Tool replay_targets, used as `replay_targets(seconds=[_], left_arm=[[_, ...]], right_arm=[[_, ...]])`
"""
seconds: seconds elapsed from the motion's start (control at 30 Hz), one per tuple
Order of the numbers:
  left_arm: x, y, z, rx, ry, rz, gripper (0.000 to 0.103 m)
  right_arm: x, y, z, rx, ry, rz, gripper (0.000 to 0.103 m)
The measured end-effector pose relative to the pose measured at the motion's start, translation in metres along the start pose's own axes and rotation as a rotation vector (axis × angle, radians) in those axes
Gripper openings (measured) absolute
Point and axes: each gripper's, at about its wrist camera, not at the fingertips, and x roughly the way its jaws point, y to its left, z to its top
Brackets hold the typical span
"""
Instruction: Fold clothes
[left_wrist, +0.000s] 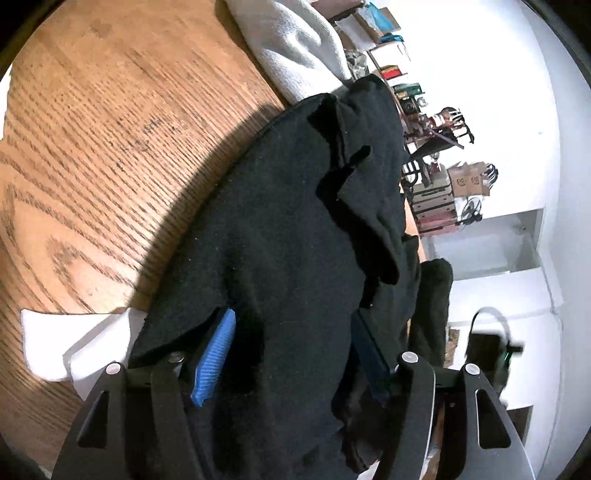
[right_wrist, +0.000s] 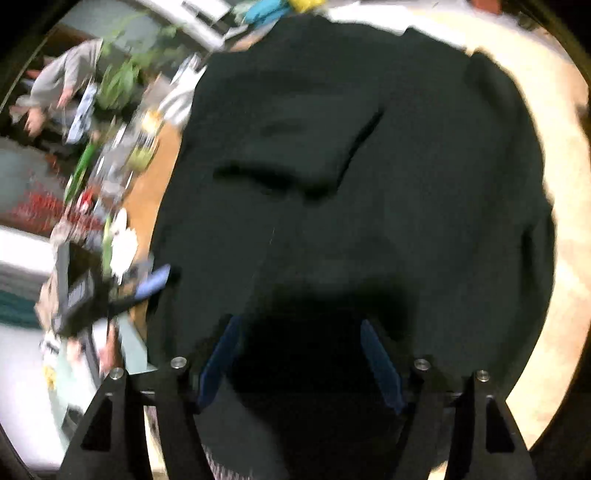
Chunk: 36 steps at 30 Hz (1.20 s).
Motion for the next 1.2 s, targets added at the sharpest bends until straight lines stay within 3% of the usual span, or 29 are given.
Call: replay_targets(seconds=[0.23,0.33,0.43,0.57,0.77,0.87,1.03,1.2], left_arm=[[0.005,-0.004,0.002,0.006,-0.001,0.008,0.066],[0.004,-0.003,0.002,0.005,-0.002,0.008,0.067],[0.003,-0.001,0.001,0.0,-0.003,0.004,0.067],[0.003,0.0,0.002,-0.001,0.0,0.003,0.067],[0.005,-0.003,0.002,0.011,0.018,0.024,0.067],[0.01,-0.016,-0.004,0.044,0.063,-0.052,0.067],[0.024,-0.041,-0.013,0.118,0.148,-0.18,0.067],[0.046,-0.059,-0.018,0.189,0.22,-0.183,0.067]], right_arm=[[0.023,0.001,-0.056,0.004,0.092,0.003,0.063],[0.026,0.012,-0.066,-0.048,0.103,-0.031,0.024],[0.023,0.001,-0.069,0.078,0.1,0.023,0.011],[-0.019,-0.013,-0.07,0.167,-0.006,0.032,0.009],[-0.128,-0.011,-0.058,0.19,-0.261,-0.016,0.009],[-0.177,-0.004,-0.048,0.184,-0.382,-0.052,0.01],[-0.203,0.02,-0.008,0.148,-0.455,-0.117,0.01],[-0.215,0.051,0.033,0.092,-0.486,-0.163,0.01]])
